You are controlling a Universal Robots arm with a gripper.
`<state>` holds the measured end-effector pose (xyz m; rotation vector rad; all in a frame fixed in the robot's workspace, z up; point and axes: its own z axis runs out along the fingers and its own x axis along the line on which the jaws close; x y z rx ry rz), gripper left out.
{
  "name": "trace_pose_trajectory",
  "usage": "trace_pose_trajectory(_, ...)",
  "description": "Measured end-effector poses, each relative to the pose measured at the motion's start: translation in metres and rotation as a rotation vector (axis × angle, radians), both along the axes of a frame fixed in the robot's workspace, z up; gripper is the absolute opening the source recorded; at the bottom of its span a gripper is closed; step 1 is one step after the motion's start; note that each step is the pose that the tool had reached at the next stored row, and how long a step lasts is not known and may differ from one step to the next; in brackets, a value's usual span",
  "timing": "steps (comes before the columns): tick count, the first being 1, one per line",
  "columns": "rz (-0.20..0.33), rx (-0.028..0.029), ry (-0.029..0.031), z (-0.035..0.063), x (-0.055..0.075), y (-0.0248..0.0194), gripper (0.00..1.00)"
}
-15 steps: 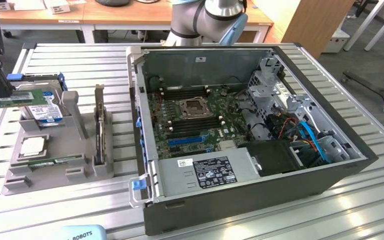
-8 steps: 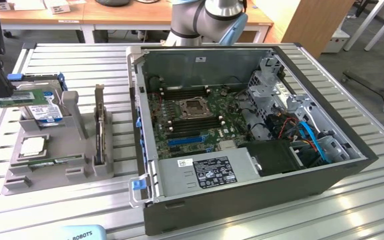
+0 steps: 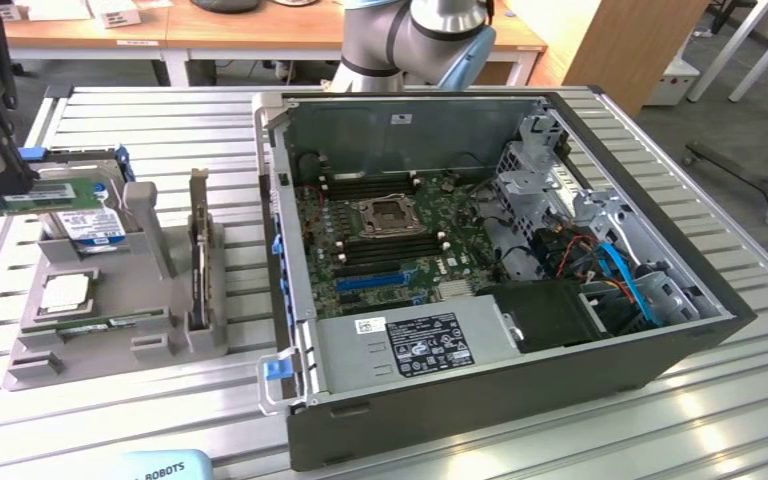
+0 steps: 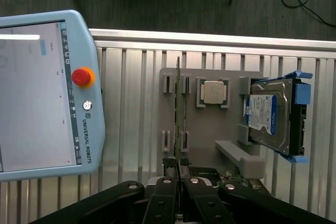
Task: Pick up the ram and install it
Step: 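Pick up the ram and move it above insertion slot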
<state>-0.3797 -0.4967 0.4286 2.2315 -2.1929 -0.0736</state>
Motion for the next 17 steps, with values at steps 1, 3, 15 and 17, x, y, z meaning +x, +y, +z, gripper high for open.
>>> trace_pose_trajectory(1,0.0,0.0001,0.0,0.0,0.0003,0.0,0.12)
trace_pose_trajectory(3,0.0,-0.0001,0.0,0.0,0.001,0.0,0.12)
trace_pose_trajectory(15,0.0,0.0,0.0,0.0,0.0053,0.0,0.12)
trace_pose_trajectory(17,0.0,0.0,0.0,0.0,0.006,0.0,0.12)
